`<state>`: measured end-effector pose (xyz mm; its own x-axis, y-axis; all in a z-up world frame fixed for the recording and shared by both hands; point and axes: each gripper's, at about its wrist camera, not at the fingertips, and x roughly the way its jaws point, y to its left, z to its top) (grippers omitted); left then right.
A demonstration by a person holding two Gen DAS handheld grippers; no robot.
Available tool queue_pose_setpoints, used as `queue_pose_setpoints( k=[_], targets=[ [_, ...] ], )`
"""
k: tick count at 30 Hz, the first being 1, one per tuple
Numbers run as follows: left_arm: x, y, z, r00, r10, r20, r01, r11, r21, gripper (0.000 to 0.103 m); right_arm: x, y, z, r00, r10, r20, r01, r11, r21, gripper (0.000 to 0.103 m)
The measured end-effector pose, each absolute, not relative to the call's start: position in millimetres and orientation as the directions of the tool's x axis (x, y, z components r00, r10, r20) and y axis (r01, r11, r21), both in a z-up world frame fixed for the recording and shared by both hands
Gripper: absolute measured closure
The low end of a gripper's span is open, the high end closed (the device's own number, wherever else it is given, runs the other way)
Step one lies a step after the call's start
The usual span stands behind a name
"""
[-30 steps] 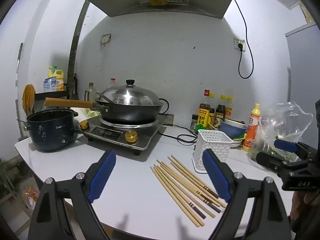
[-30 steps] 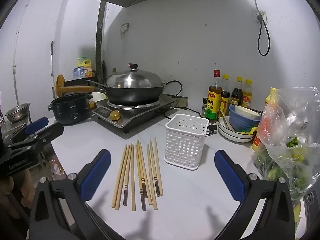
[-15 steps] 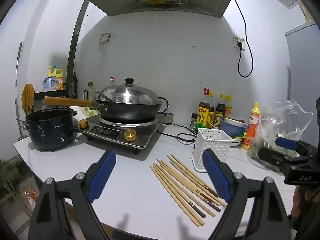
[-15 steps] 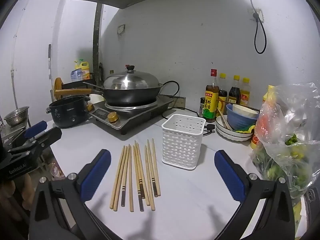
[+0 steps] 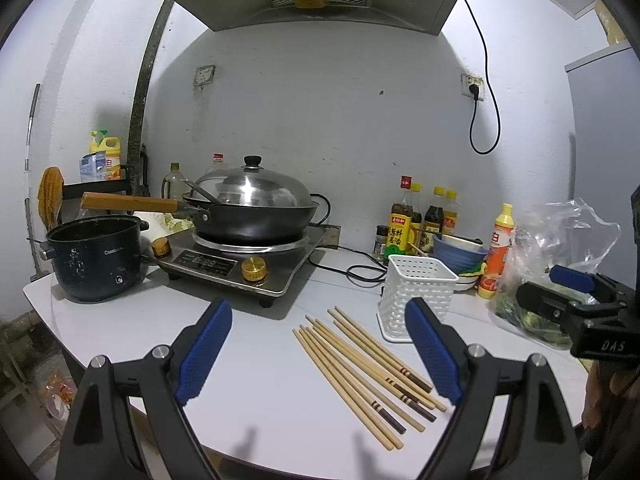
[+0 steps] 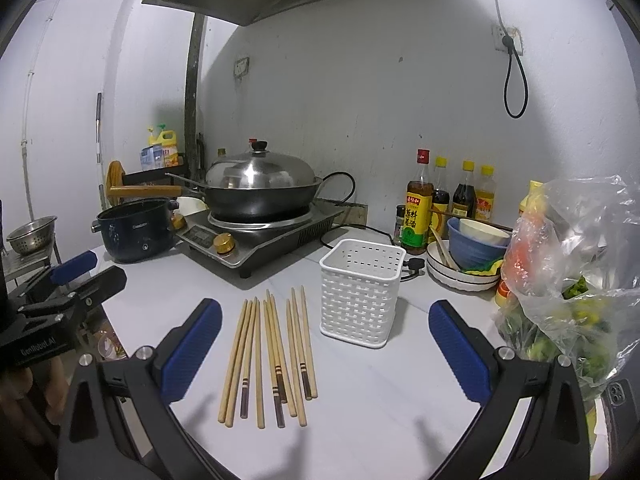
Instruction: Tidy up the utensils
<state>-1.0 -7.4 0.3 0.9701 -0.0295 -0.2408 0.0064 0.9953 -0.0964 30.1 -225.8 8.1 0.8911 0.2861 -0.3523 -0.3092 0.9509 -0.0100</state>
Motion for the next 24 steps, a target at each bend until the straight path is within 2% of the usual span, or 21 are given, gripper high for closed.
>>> queue_pose_setpoints(
  k=[24],
  targets=[
    [-1.4,-5.2,-0.8,0.971,-0.004,-0.238,-0.019,0.996,-0.093,0.015,25.8,-229.0,10.4,0.899,0.282,-0.335,-0.303,0.953,-0.013,0.000]
  ],
)
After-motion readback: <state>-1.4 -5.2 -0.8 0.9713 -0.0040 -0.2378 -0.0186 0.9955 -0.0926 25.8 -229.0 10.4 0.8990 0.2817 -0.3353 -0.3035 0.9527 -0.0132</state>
